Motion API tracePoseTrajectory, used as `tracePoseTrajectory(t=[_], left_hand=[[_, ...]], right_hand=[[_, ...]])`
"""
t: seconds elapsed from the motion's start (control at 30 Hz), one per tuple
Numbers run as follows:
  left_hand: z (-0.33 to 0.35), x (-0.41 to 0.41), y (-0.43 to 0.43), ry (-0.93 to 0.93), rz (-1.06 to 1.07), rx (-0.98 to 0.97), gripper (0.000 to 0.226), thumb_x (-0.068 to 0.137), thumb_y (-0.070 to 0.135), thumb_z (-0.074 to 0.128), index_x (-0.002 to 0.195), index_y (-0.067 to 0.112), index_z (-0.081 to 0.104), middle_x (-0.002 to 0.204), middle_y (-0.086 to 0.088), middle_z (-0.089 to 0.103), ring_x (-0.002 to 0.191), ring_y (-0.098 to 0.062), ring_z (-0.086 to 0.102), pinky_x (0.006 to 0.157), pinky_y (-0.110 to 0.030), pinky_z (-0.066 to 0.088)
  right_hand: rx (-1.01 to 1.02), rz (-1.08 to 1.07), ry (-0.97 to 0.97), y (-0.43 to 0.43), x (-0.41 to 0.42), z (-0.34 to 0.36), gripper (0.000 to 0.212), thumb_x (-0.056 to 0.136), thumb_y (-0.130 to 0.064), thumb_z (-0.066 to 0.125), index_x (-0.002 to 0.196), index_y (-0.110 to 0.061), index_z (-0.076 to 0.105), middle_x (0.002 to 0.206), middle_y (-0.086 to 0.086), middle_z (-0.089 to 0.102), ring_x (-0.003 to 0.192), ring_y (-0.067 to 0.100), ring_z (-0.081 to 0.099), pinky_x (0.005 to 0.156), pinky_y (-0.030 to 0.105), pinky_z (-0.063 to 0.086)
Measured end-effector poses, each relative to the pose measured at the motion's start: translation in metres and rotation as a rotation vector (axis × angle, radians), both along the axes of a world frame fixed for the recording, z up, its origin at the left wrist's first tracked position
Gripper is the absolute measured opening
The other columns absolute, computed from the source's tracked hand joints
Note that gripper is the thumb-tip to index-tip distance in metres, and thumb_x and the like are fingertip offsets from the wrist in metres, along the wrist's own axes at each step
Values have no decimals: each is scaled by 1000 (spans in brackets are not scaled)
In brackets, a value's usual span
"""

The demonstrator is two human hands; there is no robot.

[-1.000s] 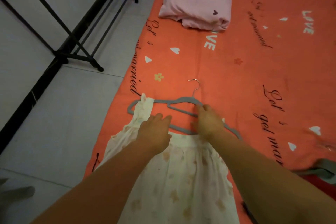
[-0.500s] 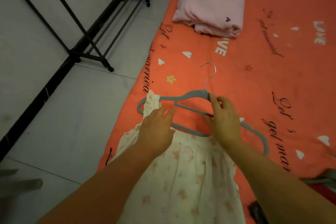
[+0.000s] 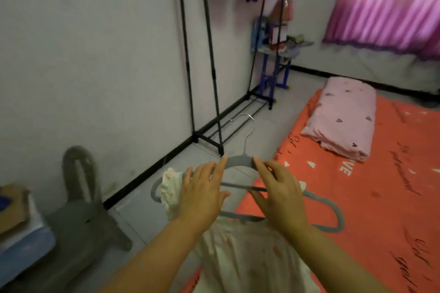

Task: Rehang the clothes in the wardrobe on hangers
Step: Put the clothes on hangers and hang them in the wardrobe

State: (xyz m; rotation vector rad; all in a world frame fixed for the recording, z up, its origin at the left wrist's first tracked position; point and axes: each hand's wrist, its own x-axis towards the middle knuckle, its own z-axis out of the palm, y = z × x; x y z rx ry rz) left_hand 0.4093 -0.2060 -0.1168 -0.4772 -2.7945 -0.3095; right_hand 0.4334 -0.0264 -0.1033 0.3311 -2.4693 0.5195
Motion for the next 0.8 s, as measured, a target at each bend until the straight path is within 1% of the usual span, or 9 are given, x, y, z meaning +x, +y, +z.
tracePoseTrajectory(t=[0.07,0.13,0.17,0.2,0.23,0.33,0.53,0.67,0.8], left_hand=[[35,38,-55,70,62,60,85,87,46,57,142,34,-6,133,4,44,124,-16,39,111,-38,21],[71,84,-113,169,121,124,85,73,38,76,143,27,29,112,-1,61,100,-21,58,92,-40,44],[85,108,-143,238,145,142,83,63,34,84,136,20,46,100,-3,65,87,-23,62,79,-39,51],[97,135,-173,295,184,143,81,58,32,87,130,16,54,93,-3,66,79,-23,64,71,-37,53],[109,164,-203,293,230,145,79,60,31,86,131,16,53,94,-2,66,80,-22,63,71,-37,53],[138,250,-290,310,418,162,74,83,37,66,145,31,27,114,5,57,100,-17,52,88,-30,40],[182,438,-433,462,748,118,69,90,43,54,148,32,17,116,6,55,102,-14,50,85,-25,35],[209,550,-503,539,926,26,68,91,41,53,148,27,18,118,3,55,103,-17,51,88,-29,36],[236,647,-560,590,1100,-163,70,76,31,75,137,15,46,93,-3,64,79,-24,60,68,-36,45]], right_hand=[[15,100,44,-52,22,33,71,55,-12,90,119,-2,63,100,15,64,81,34,64,63,39,54],[28,200,87,-107,50,65,71,56,-15,90,121,-3,62,100,14,64,81,32,64,62,38,54],[36,250,110,-136,65,80,71,57,-16,89,121,-4,62,100,14,64,81,32,64,63,39,54],[47,299,132,-167,82,95,70,57,-17,89,121,-4,62,101,15,64,82,32,64,64,40,55],[58,349,150,-197,101,108,70,58,-18,89,121,-4,62,101,16,64,82,32,64,66,40,56],[90,503,209,-288,161,145,73,58,-19,89,123,-6,60,105,17,64,86,31,64,69,42,57],[78,818,354,-462,295,204,74,52,-15,92,119,-5,63,103,19,65,79,36,65,61,45,57],[19,1004,421,-561,383,229,76,52,-16,92,120,-6,62,102,18,65,78,35,65,62,44,56],[-84,1193,443,-652,455,244,74,54,-16,91,122,-4,61,102,20,64,79,37,64,62,46,55]])
